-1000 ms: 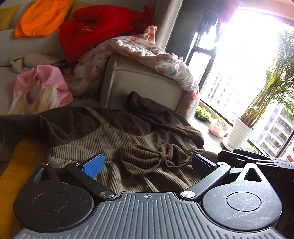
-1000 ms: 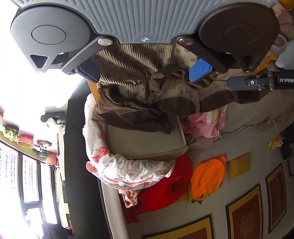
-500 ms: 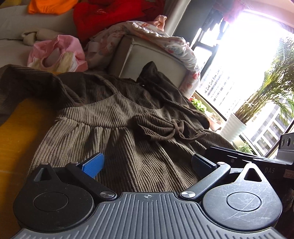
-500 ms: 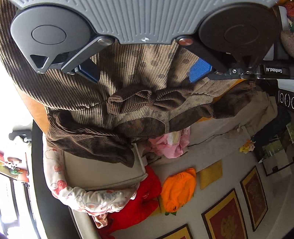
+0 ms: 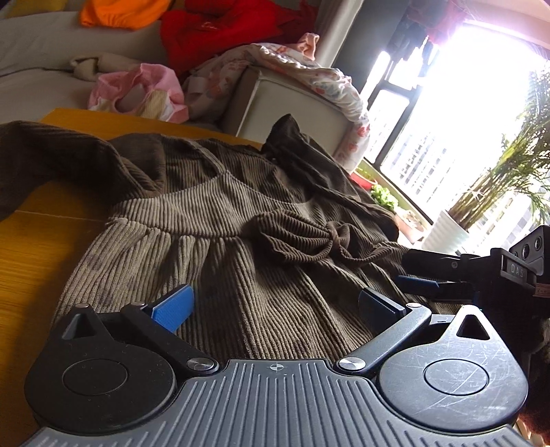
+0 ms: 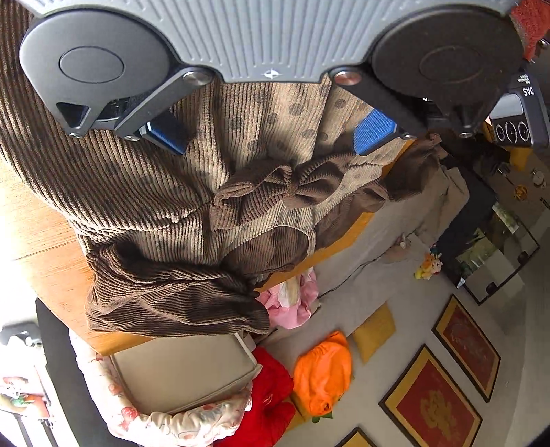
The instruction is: Fold clothes
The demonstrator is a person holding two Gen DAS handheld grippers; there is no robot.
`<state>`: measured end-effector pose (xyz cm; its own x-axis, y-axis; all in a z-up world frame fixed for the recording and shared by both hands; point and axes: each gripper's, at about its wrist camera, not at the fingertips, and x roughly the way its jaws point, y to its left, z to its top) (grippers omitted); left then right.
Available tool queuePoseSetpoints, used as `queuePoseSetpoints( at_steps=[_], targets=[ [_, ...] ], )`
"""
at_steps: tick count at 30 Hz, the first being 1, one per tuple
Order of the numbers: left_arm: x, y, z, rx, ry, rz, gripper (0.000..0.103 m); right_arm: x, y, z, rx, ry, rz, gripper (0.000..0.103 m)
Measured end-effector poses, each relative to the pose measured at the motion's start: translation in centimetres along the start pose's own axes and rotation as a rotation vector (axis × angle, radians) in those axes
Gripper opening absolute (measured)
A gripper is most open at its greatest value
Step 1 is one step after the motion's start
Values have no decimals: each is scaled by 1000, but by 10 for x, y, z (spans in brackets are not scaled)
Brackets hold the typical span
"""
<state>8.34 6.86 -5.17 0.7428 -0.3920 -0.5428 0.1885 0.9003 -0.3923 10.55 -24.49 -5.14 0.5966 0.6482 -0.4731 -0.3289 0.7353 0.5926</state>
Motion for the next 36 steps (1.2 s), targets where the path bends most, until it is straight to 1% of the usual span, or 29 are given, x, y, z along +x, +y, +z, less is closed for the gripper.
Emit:
queuePoseSetpoints(
  at_steps=[1,4,6,9,11,15,16,17,18,19,20,21,22,24,26,28,29,31,32,34,36],
  targets=[
    [1,-1,0,3,-2,8,103,1,-2,1,7,-4,7,103],
    [3,-5,0,22,-1,25,103,4,3,7,-73,57,2,103],
    [2,-4,0,14,-3,17,103,7,8,9,-129,90,-3,103],
    [0,5,0,-31,-12,-17,103,13,18,8,-207,120,-27,103],
    [-5,18,4,-131,-12,-55,103,14,20,4,-223,108,-37,103],
    [-27,66,16,-504,-84,-76,103,10,12,0,-177,43,-15,103],
    [-36,74,21,-545,-121,-33,103,9,9,0,-160,33,-4,103],
    [-44,79,27,-554,-161,22,103,8,7,0,-145,24,6,103],
    [-51,82,32,-541,-194,74,103,7,5,1,-135,20,15,103],
    [-59,85,42,-506,-223,148,103,7,4,1,-129,19,22,103],
    [-63,88,50,-482,-228,202,103,7,4,2,-129,19,24,103],
    [-66,93,56,-481,-224,237,103,7,4,2,-131,20,24,103],
    [-69,100,62,-504,-216,254,103,7,5,2,-133,21,23,103],
    [-71,118,71,-583,-193,271,103,7,6,2,-137,21,22,103],
    [-71,139,80,-679,-190,298,103,7,5,2,-136,20,23,103],
    [-70,157,83,-774,-201,292,102,7,5,1,-131,18,26,103],
    [-69,165,84,-821,-206,288,100,6,4,1,-129,17,27,103],
    [-62,180,80,-943,-212,246,93,6,4,1,-126,15,29,103],
    [-58,183,79,-962,-216,241,88,6,4,1,-125,14,30,103],
    [-49,187,79,-980,-221,243,84,6,4,1,-123,13,31,103],
    [-43,188,78,-974,-219,268,70,5,4,1,-121,13,32,103]
  ],
)
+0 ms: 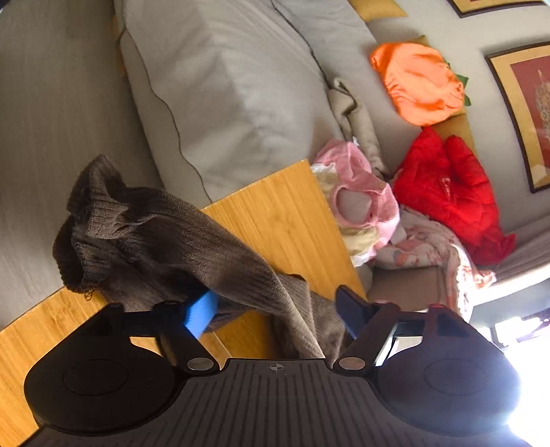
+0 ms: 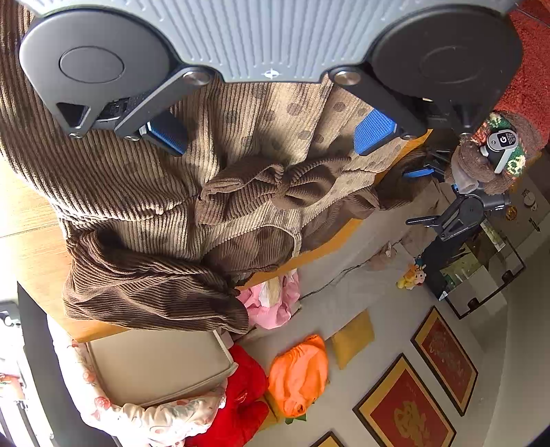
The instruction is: Fold clothes
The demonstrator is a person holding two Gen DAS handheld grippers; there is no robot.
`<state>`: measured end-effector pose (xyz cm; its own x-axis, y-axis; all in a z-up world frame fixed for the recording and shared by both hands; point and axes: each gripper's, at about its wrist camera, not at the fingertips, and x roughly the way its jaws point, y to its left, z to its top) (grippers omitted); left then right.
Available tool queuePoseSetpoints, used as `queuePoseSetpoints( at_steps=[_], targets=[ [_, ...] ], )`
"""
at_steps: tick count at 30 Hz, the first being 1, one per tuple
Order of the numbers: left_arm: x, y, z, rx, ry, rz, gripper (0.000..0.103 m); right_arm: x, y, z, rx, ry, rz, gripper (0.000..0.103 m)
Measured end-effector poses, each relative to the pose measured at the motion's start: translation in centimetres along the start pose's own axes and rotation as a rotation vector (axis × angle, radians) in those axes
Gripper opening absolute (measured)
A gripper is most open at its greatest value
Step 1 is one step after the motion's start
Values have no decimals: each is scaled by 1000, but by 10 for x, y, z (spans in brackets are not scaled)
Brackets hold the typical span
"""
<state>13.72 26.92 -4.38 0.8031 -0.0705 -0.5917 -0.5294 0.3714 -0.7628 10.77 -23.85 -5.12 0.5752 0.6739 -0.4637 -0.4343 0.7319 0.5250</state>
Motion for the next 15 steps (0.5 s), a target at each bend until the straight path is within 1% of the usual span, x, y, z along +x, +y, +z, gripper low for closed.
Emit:
queuePoseSetpoints(
  at_steps=[1,2,3,4,5,6,8,9,12,13,15],
  targets=[
    [3,1,1,9,-13,7,65,0,0,0,1,0,1,103],
    [5,1,1,17,-32,26,52,0,0,0,2,-1,1,103],
    [6,1,1,34,-57,50,36,0,0,0,3,-2,2,103],
    [6,0,0,72,-92,71,30,0,0,0,4,-2,3,103],
    [6,-6,-2,134,-129,86,22,-1,0,0,6,-3,4,103],
    [6,-12,-4,196,-167,100,17,-1,-1,-1,8,-4,6,103],
    [5,-32,-14,365,-238,122,14,-1,-2,-1,11,-5,8,103],
    [4,-41,-20,426,-259,125,13,-1,-2,-1,12,-5,8,103],
    [-7,-80,-50,679,-372,116,12,-1,-2,-1,8,-2,6,103],
    [-12,-94,-66,776,-425,108,12,-1,-1,-1,5,-1,5,103],
    [-19,-116,-102,968,-504,64,12,-1,0,-2,-2,2,3,103]
  ],
)
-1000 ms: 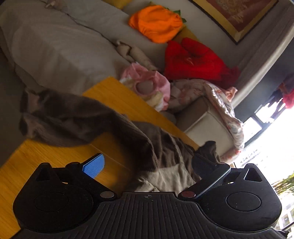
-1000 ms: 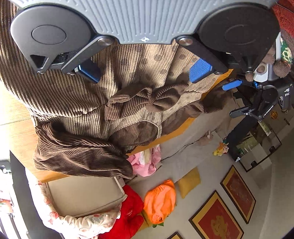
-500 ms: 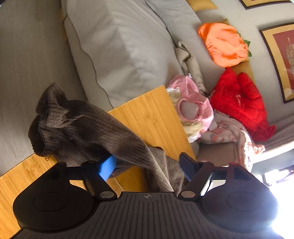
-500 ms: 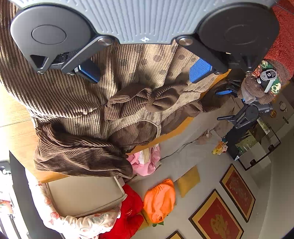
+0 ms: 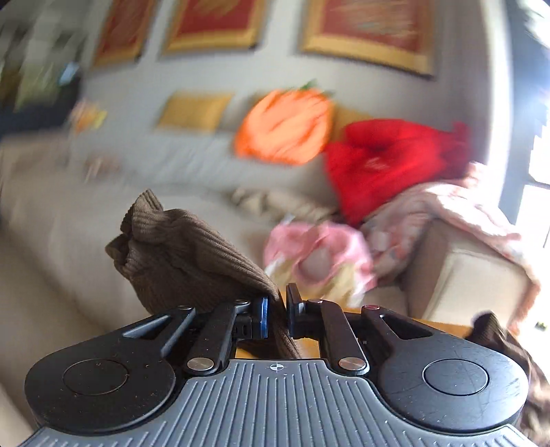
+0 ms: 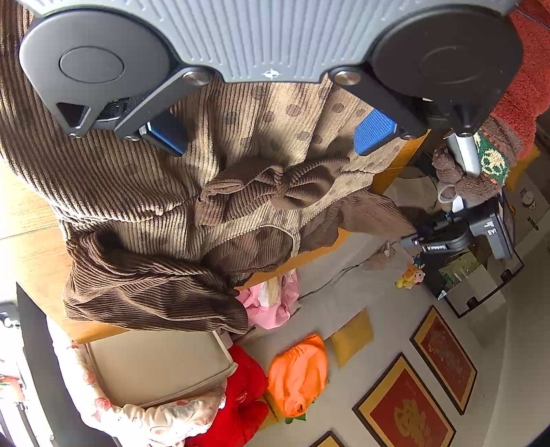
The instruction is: Fold clothes
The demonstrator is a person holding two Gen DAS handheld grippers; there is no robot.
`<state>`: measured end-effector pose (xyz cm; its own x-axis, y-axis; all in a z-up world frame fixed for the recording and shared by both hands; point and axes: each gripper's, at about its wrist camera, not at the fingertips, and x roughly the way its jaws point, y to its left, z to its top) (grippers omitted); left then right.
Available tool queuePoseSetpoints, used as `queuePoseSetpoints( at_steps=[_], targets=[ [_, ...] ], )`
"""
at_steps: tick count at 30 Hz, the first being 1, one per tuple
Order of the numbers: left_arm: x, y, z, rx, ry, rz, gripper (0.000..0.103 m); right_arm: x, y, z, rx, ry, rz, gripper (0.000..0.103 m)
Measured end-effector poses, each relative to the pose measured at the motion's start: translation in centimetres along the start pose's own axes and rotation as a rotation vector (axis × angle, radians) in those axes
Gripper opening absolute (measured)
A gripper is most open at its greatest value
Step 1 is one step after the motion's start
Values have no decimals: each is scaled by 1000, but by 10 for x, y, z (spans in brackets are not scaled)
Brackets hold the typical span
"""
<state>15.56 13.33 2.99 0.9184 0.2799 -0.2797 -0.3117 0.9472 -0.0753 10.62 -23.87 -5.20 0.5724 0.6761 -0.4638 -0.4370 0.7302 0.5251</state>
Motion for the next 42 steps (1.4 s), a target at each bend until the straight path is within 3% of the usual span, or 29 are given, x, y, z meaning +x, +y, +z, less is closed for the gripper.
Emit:
queuePoseSetpoints(
  at_steps=[3,5,8,11,12,13,15,18,21,25,28,30,32,35,37,40,42],
  targets=[
    [-20,-57,-12,226,-64,-138,12,-1,0,0,-3,3,1,103],
    [-23,-83,-27,271,7,-282,13,-2,-2,0,7,0,10,103],
    [-16,-103,-49,197,154,-485,16,-4,-7,1,38,-8,36,103],
    [-11,-115,-61,191,213,-592,25,-6,-14,1,78,-16,71,103],
    [-10,-118,-65,190,233,-627,34,-6,-16,2,89,-16,81,103],
    [-10,-116,-66,179,236,-640,42,-7,-17,2,96,-15,88,103],
    [-9,-110,-62,130,248,-672,76,-6,-16,3,91,-7,92,103],
    [-12,-93,-58,58,259,-710,84,-5,-14,6,73,20,95,103],
    [-20,-85,-61,75,252,-681,92,-9,-9,13,36,33,66,103],
    [-28,-74,-66,132,242,-662,96,-36,14,37,-108,-103,-44,103],
    [-23,-71,-72,109,265,-642,97,-29,18,62,-138,-117,-117,102],
    [-22,-71,-72,93,262,-649,97,-6,14,72,-114,-59,-130,77],
    [-22,-72,-70,88,252,-663,98,21,6,73,-77,26,-128,68],
    [-20,-75,-64,104,241,-676,100,53,4,66,-80,98,-148,31],
    [-15,-78,-59,108,247,-685,100,53,12,73,-111,60,-148,20],
    [-7,-84,-55,104,261,-725,103,33,19,104,-133,-50,-130,18],
    [1,-89,-58,92,298,-745,103,25,13,124,-108,-71,-143,17]
  ],
)
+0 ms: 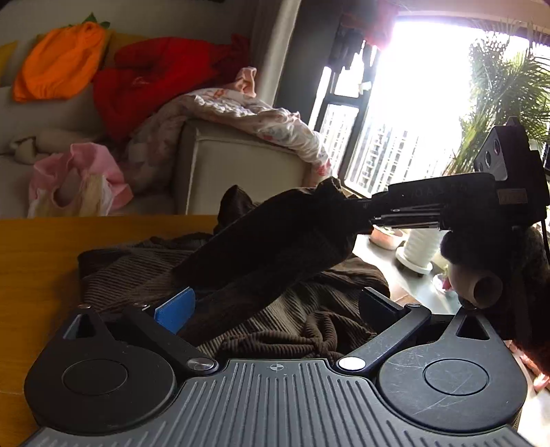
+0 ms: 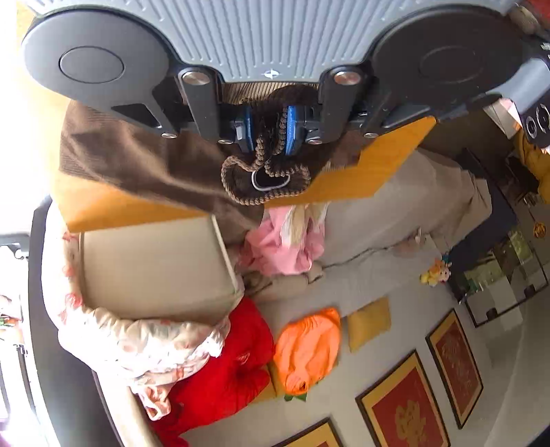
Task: Fold clothes
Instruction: 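Grasp the other brown sleeve cuff with the right gripper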
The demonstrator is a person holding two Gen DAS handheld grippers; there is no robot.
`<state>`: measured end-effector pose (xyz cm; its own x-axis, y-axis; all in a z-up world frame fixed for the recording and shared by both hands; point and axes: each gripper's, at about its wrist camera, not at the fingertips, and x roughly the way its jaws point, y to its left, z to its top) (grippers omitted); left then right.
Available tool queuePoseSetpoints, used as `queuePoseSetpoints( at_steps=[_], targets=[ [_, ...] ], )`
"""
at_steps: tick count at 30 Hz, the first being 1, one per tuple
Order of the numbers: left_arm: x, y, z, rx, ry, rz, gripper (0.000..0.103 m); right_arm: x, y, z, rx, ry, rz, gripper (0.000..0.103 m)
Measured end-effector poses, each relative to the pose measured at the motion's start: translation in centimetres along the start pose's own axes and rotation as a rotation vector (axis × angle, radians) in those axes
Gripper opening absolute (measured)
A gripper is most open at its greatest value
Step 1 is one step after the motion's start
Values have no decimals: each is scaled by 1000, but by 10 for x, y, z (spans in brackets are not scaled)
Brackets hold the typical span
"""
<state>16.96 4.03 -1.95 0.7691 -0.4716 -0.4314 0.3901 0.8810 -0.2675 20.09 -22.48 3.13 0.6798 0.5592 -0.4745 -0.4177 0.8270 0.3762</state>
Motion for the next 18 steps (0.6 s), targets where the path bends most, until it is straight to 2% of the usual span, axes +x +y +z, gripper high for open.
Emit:
queuePoseSetpoints(
  at_steps=[2,4,6,7,8,12,14,15,17,18],
  targets=[
    [11,3,-3,-26,41,-24,103,4,-12,4,6,31,-52,17],
    [22,6,-9,-48,98,-31,103,17,-25,-9,-24,110,-149,18],
    [26,5,-13,-34,125,-31,103,23,-33,-23,-100,152,-260,29],
    [25,4,-12,-27,124,-36,103,20,-35,-27,-134,142,-300,32],
    [22,5,-10,-27,122,-51,103,14,-36,-28,-155,121,-316,40],
    [19,7,-1,-74,68,-107,103,-15,-21,-9,-228,0,-284,49],
    [24,8,-2,-111,45,-116,103,-6,-1,2,-311,-14,-274,54],
    [27,9,-5,-129,47,-124,103,4,9,5,-351,-8,-264,60],
    [33,9,-12,-133,63,-121,103,32,28,8,-423,31,-242,69],
    [32,10,-12,-134,57,-122,103,48,38,9,-453,49,-243,69]
  ],
)
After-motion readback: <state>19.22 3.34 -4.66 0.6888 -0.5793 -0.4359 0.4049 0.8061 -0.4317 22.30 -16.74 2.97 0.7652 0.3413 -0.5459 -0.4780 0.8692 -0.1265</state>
